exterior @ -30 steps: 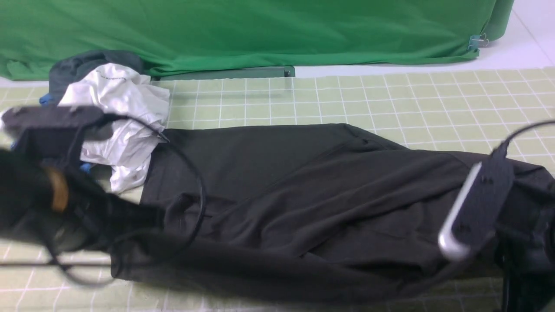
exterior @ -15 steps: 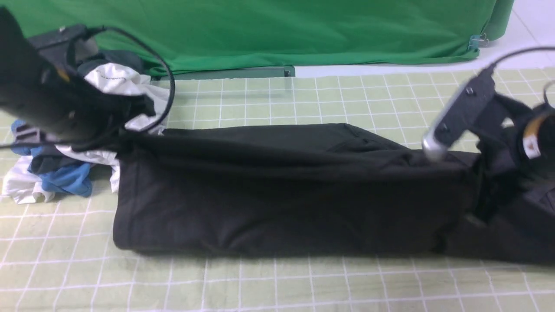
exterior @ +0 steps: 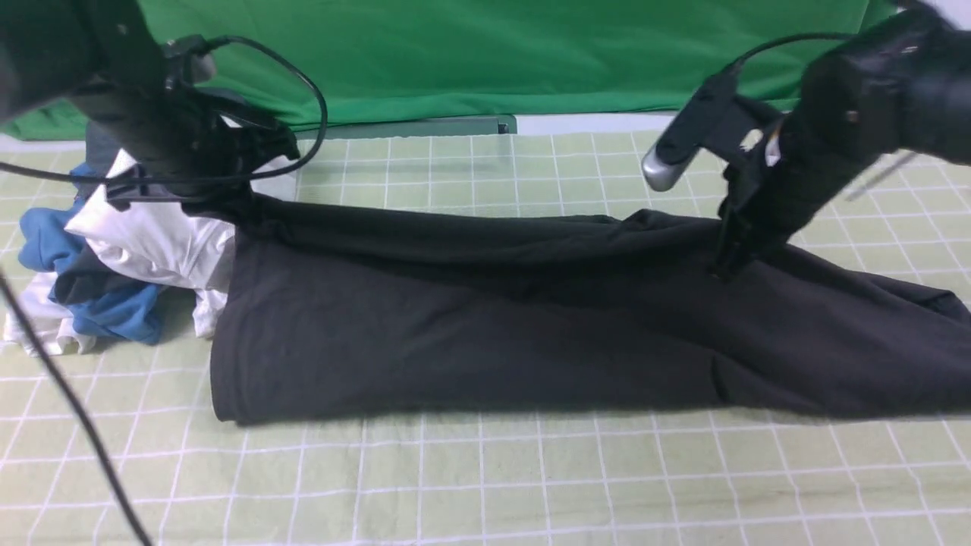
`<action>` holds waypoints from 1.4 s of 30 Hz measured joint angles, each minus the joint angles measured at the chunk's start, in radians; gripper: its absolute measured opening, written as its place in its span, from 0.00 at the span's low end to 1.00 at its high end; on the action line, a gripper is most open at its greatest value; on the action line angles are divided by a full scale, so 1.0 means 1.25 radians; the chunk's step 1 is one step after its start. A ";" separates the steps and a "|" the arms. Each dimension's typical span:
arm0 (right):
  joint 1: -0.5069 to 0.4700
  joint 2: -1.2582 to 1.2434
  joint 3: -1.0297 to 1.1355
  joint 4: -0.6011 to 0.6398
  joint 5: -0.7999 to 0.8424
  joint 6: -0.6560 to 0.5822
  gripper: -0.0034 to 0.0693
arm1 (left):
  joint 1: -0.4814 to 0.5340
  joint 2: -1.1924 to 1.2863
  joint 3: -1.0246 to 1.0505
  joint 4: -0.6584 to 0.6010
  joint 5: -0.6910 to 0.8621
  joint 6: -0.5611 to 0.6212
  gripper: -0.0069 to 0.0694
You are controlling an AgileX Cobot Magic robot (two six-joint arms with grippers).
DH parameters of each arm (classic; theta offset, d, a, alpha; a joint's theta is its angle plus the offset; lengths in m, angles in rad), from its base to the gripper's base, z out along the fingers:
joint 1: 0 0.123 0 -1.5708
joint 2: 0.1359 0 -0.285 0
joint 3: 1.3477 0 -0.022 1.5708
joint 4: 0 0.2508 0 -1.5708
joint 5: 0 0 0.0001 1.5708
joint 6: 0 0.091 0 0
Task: Fold a long-sleeved shirt over a green coffee tablecloth.
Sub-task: 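Fold the black garment in half by bringing its near edge over to the far edge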
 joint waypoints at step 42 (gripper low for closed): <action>-0.015 -0.046 -0.167 0.019 0.100 0.146 0.04 | -0.020 0.010 -0.225 0.007 0.264 0.219 0.12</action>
